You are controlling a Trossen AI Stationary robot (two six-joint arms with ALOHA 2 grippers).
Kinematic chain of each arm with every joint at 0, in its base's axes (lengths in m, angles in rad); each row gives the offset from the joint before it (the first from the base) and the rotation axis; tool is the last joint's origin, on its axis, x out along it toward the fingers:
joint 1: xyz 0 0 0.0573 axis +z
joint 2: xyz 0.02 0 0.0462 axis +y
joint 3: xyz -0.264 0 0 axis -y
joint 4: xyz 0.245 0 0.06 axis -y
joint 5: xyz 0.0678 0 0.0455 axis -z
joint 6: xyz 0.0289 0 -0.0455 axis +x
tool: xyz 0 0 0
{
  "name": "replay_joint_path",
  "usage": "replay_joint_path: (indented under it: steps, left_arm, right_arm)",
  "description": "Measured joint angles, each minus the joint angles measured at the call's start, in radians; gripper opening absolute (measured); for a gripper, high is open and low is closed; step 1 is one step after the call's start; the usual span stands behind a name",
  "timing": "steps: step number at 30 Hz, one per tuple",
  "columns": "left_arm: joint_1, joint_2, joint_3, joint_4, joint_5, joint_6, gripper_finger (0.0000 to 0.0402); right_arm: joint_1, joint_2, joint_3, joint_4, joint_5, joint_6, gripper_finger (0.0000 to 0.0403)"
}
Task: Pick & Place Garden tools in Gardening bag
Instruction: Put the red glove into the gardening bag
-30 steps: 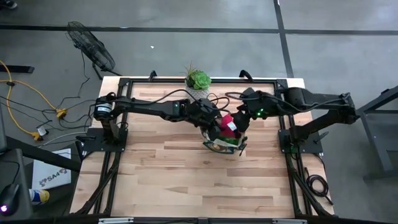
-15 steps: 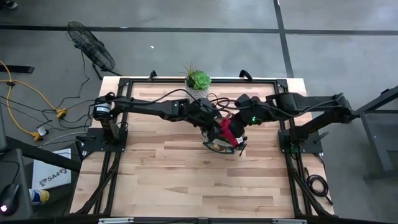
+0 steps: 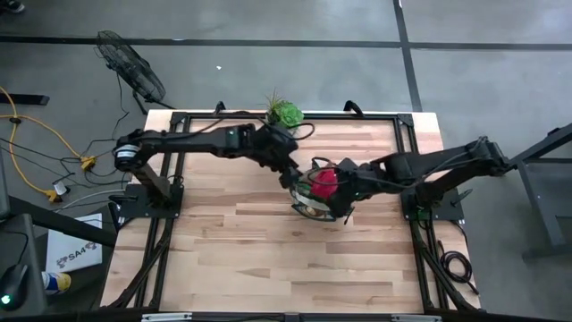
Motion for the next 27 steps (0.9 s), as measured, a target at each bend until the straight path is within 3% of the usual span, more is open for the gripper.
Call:
replay_joint_path:
  steps: [11, 17, 21, 27]
  left_arm:
    - [0.004, -0.042, -0.002, -0.040, -0.026, 0.024, 0.0181]
    - [0.004, -0.042, -0.002, -0.042, -0.025, 0.024, 0.0181]
    - [0.004, -0.042, -0.002, -0.041, -0.024, 0.024, 0.0181]
    - [0.004, -0.042, -0.002, -0.051, -0.010, 0.019, 0.0181]
  right_arm:
    - [-0.029, 0.004, -0.169, 0.121, 0.003, 0.063, 0.0002]
    - [-0.077, 0.005, -0.244, 0.216, -0.007, -0.043, 0.0002]
    - [-0.106, 0.005, -0.279, 0.301, -0.067, -0.184, 0.0002]
    - [-0.128, 0.029, -0.298, 0.303, -0.236, -0.278, 0.0002]
